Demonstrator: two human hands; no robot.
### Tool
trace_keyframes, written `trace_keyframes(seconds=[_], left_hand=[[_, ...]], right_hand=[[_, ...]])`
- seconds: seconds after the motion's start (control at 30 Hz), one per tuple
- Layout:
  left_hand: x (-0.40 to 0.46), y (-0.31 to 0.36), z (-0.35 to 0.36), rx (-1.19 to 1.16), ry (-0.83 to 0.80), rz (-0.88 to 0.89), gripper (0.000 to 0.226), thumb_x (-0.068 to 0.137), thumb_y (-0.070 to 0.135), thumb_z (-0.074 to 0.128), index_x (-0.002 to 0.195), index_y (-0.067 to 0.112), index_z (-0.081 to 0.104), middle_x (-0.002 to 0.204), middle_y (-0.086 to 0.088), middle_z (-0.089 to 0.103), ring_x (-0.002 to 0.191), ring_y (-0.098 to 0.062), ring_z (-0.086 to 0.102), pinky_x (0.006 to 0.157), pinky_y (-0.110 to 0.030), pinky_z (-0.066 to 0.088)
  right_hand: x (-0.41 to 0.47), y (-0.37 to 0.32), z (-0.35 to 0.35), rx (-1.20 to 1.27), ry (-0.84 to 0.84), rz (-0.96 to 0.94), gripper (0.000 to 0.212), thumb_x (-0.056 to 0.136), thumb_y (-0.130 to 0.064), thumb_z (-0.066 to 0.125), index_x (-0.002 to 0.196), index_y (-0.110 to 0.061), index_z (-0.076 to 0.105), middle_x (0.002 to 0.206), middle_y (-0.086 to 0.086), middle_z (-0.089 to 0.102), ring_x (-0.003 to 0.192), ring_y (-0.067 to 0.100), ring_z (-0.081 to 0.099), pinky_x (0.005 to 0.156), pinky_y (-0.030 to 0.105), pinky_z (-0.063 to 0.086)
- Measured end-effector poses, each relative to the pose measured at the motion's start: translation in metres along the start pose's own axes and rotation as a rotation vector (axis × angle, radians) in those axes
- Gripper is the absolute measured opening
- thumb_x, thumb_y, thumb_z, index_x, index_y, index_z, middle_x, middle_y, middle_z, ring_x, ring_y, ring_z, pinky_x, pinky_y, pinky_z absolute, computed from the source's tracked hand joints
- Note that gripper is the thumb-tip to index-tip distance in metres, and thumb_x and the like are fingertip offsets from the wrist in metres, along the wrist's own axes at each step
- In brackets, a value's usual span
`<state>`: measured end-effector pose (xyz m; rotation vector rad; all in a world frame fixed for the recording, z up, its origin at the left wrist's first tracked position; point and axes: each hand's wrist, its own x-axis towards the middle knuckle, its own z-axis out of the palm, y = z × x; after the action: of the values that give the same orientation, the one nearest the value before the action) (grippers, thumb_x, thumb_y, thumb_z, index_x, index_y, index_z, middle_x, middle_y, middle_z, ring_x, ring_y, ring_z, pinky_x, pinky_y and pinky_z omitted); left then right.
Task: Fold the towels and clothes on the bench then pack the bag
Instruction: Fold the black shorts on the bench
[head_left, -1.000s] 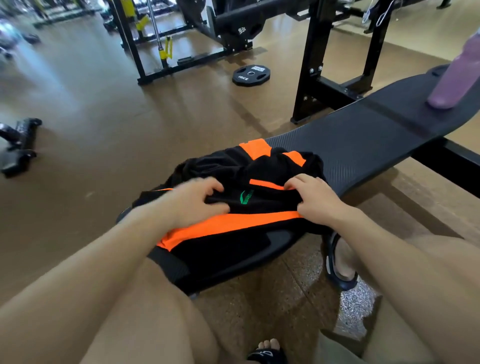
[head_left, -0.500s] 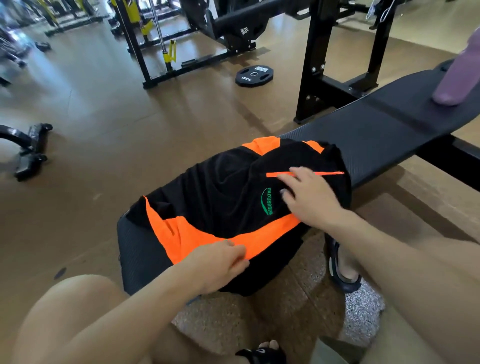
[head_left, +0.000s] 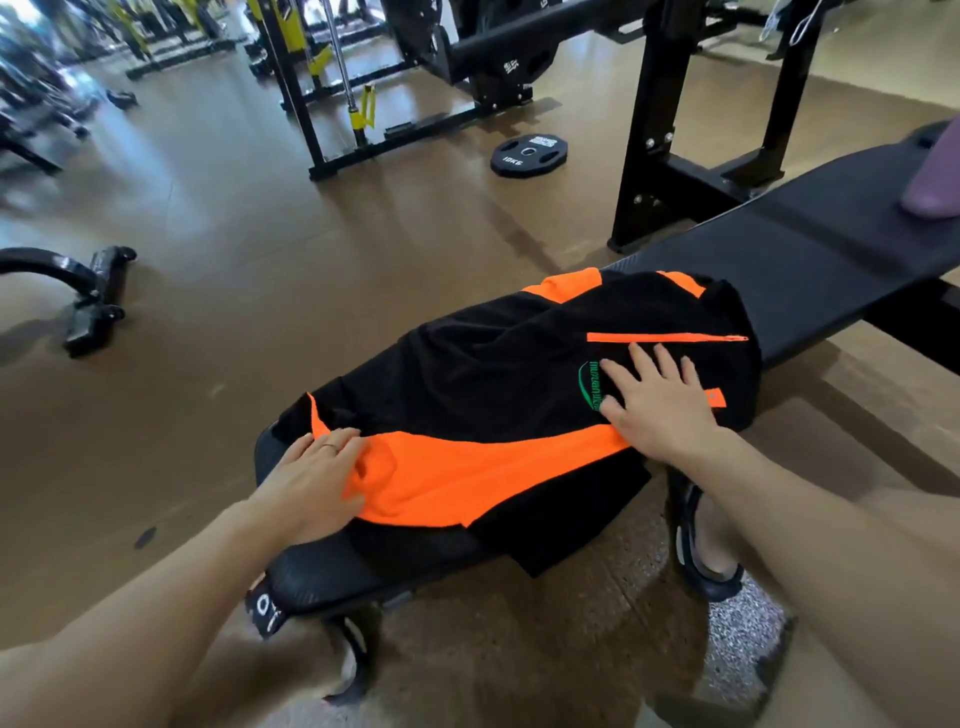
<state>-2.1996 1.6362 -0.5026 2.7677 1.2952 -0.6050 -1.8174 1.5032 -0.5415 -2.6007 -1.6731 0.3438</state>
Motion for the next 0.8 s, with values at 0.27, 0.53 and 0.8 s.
trace_keyframes(seconds=[0.27, 0.53, 0.8], left_hand=[[0.007, 0.003, 0.011, 0.279, 0.244, 0.171, 0.027, 0.100, 0.029, 0.046, 0.120, 0.017, 0.059, 0.115, -0.004, 0.064, 0.100, -0.024, 0.062, 0.090, -0.035, 0.046], [-0.077, 0.026, 0.011, 0.046, -0.055, 0.357, 0.030, 0.103, 0.045, 0.018, 0.089, 0.024, 0.035, 0.076, 0.004, 0.051, 0.070, -0.027, 0.060, 0.065, -0.037, 0.040], [-0.062, 0.006, 0.019, -0.146, 0.321, 0.205, 0.057, 0.097, 0.061, 0.034, 0.139, 0.025, 0.046, 0.128, 0.002, 0.052, 0.110, -0.017, 0.059, 0.090, -0.033, 0.051]], right_hand=[[-0.027, -0.084, 0.023, 0.085, -0.039, -0.421, 0.066, 0.097, -0.066, 0.013, 0.159, -0.044, 0.010, 0.170, -0.004, 0.004, 0.157, 0.018, -0.005, 0.126, 0.047, -0.003], [0.012, -0.057, 0.021, 0.026, -0.055, -0.446, 0.074, 0.084, -0.064, 0.012, 0.156, -0.048, 0.019, 0.169, -0.014, 0.005, 0.156, 0.010, -0.005, 0.126, 0.038, -0.005], [-0.028, -0.062, 0.012, 0.015, -0.163, -0.592, 0.088, 0.073, -0.053, 0.015, 0.159, -0.039, 0.018, 0.168, -0.013, -0.002, 0.155, 0.009, -0.012, 0.125, 0.036, -0.011]])
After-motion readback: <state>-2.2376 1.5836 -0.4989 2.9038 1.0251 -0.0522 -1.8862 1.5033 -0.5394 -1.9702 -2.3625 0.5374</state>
